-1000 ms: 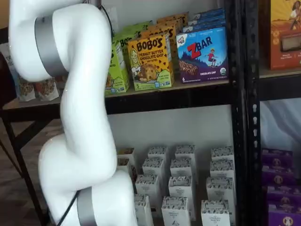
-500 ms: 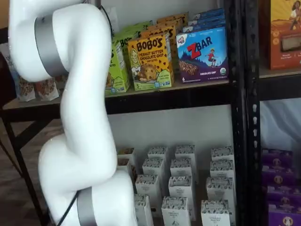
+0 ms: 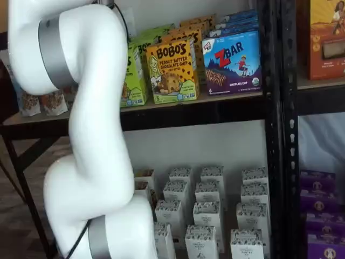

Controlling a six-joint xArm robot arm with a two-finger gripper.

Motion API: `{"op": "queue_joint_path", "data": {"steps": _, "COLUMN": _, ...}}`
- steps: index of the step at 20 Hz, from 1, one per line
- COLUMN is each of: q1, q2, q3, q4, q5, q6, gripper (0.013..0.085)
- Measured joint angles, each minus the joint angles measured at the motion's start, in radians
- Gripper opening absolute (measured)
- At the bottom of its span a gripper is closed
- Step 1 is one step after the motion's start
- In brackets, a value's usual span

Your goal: Pick the green box on the top shelf, the fourth from the left

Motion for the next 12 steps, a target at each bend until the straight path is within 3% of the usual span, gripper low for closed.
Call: {"op": "queue_joint_path", "data": {"steps": 12, "q1": 0.018, "q2": -0.004, "q3": -0.054, "q4": 0.009, "q5": 0.112, "q6": 0.028, "gripper": 0.021}}
